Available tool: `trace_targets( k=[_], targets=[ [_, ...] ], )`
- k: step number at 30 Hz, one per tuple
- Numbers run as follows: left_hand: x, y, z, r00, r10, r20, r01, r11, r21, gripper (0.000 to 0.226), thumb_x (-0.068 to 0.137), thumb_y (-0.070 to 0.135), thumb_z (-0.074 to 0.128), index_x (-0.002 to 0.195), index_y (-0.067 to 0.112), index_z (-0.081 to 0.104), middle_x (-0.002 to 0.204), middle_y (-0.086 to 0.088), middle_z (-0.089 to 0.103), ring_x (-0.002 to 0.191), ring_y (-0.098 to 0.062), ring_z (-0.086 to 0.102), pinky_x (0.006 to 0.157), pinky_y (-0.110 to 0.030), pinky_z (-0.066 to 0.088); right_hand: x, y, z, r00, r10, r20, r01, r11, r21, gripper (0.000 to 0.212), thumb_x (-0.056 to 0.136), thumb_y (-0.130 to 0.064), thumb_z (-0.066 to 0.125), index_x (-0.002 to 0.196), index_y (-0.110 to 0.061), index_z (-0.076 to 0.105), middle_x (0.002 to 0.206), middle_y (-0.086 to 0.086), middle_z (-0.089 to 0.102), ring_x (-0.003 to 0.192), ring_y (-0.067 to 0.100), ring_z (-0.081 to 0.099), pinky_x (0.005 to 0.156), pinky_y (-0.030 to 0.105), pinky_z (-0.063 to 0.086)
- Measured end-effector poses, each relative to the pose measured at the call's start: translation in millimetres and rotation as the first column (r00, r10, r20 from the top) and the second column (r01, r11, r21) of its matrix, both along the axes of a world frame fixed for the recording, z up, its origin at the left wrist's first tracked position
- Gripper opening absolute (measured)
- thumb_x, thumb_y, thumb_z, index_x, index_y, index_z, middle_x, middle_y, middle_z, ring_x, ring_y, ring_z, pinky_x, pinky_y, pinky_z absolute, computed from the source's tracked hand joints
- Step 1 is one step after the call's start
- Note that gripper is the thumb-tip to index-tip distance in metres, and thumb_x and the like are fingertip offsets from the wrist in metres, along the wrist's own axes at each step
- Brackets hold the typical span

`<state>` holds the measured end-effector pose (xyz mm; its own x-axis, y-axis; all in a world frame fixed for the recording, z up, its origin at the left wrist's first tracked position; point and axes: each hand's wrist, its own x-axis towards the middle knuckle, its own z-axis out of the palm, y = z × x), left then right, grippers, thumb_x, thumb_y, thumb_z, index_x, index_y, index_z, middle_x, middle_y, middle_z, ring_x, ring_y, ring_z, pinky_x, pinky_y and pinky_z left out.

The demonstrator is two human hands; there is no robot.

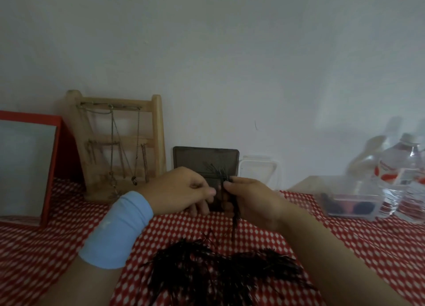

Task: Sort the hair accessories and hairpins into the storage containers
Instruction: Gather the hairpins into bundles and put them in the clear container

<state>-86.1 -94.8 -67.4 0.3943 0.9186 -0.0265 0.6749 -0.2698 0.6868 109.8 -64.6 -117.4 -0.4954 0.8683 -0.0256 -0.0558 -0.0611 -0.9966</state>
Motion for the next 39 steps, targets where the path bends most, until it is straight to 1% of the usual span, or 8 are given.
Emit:
trace_targets(
  k=[4, 7, 11, 20, 25, 29, 33, 39],
  targets=[
    [-3.1, 12.0, -8.2, 0.974, 0.194, 0.120, -0.223, 0.922, 0.318, 0.017, 0.094, 0.044, 0.054, 0.101, 0.031, 0.061, 0.093, 0.016, 0.067, 0.086, -0.001, 0.063, 0.080, -0.026, 0.051, -5.2, -5.5, 0.1, 0.997, -0.006, -0.079, 0.009, 0.999, 0.039, 0.021, 0.107, -0.014, 0.038, 0.107, -0.004, 0.057, 0.089, 0.012, 0.063, 0.073, 0.019, 0.054, 0.062, 0.028, 0.042],
    [-1.4, 15.8, -15.0, 0.969, 0.087, 0.232, -0.154, 0.945, 0.288, 0.036, 0.089, 0.045, 0.061, 0.124, 0.042, 0.051, 0.115, 0.024, 0.058, 0.107, 0.012, 0.052, 0.092, -0.019, 0.044, -8.5, -6.3, -1.0, 0.993, 0.011, -0.119, -0.005, 0.999, 0.050, 0.018, 0.108, -0.014, 0.035, 0.104, -0.006, 0.051, 0.074, 0.005, 0.054, 0.068, 0.018, 0.051, 0.062, 0.028, 0.039],
    [3.1, 21.2, -26.9, 0.965, 0.019, 0.263, -0.116, 0.927, 0.356, 0.040, 0.092, 0.039, 0.062, 0.131, 0.039, 0.054, 0.117, 0.018, 0.066, 0.110, 0.005, 0.059, 0.100, -0.027, 0.046, -10.8, -6.5, -3.9, 0.971, 0.110, -0.214, -0.120, 0.992, -0.033, 0.018, 0.106, -0.016, 0.037, 0.104, -0.008, 0.053, 0.070, 0.002, 0.046, 0.064, 0.017, 0.046, 0.061, 0.028, 0.039],
    [12.4, 16.7, -34.2, 0.853, -0.067, 0.517, -0.050, 0.977, 0.209, 0.045, 0.089, 0.013, 0.065, 0.132, 0.022, 0.055, 0.114, 0.005, 0.072, 0.106, -0.009, 0.068, 0.089, -0.023, 0.054, -0.4, -8.9, -6.8, 0.911, 0.384, -0.150, -0.399, 0.913, -0.085, 0.016, 0.101, -0.017, 0.046, 0.102, -0.010, 0.060, 0.079, 0.004, 0.049, 0.068, 0.016, 0.047, 0.064, 0.025, 0.043],
    [12.6, 18.2, -32.2, 0.930, -0.043, 0.366, -0.044, 0.973, 0.226, 0.030, 0.099, 0.027, 0.051, 0.127, 0.029, 0.062, 0.113, 0.011, 0.071, 0.085, 0.004, 0.066, 0.084, -0.020, 0.048, 2.4, -5.6, -11.1, 0.915, 0.371, -0.158, -0.391, 0.912, -0.125, 0.022, 0.101, -0.017, 0.045, 0.113, -0.006, 0.061, 0.079, 0.003, 0.045, 0.069, 0.015, 0.044, 0.064, 0.025, 0.041],
    [8.7, 16.5, -27.3, 0.914, -0.053, 0.403, -0.047, 0.971, 0.234, 0.031, 0.101, 0.027, 0.045, 0.129, 0.028, 0.059, 0.120, 0.014, 0.068, 0.114, 0.004, 0.059, 0.098, -0.019, 0.046, 2.3, -4.8, -13.2, 0.935, 0.337, -0.113, -0.349, 0.931, -0.111, 0.018, 0.103, -0.016, 0.045, 0.100, -0.008, 0.060, 0.079, 0.004, 0.047, 0.068, 0.015, 0.047, 0.064, 0.025, 0.041],
    [12.1, 16.4, -31.7, 0.912, -0.042, 0.408, -0.116, 0.927, 0.356, 0.033, 0.097, 0.010, 0.055, 0.126, 0.025, 0.063, 0.115, 0.017, 0.070, 0.112, 0.005, 0.060, 0.102, -0.021, 0.046, -1.4, -6.1, -12.8, 0.950, 0.281, -0.138, -0.293, 0.953, -0.073, 0.017, 0.105, -0.012, 0.041, 0.096, -0.007, 0.055, 0.083, 0.009, 0.053, 0.071, 0.018, 0.052, 0.061, 0.026, 0.043],
    [5.5, 14.5, -25.5, 0.940, -0.082, 0.330, -0.018, 0.957, 0.290, 0.032, 0.099, 0.017, 0.053, 0.128, 0.026, 0.061, 0.120, 0.019, 0.067, 0.111, 0.009, 0.058, 0.101, -0.012, 0.040, -0.2, -3.3, -13.7, 0.937, 0.289, -0.193, -0.312, 0.945, -0.100, 0.019, 0.104, -0.014, 0.041, 0.102, -0.010, 0.059, 0.079, 0.005, 0.046, 0.068, 0.015, 0.047, 0.062, 0.026, 0.040]
  ],
)
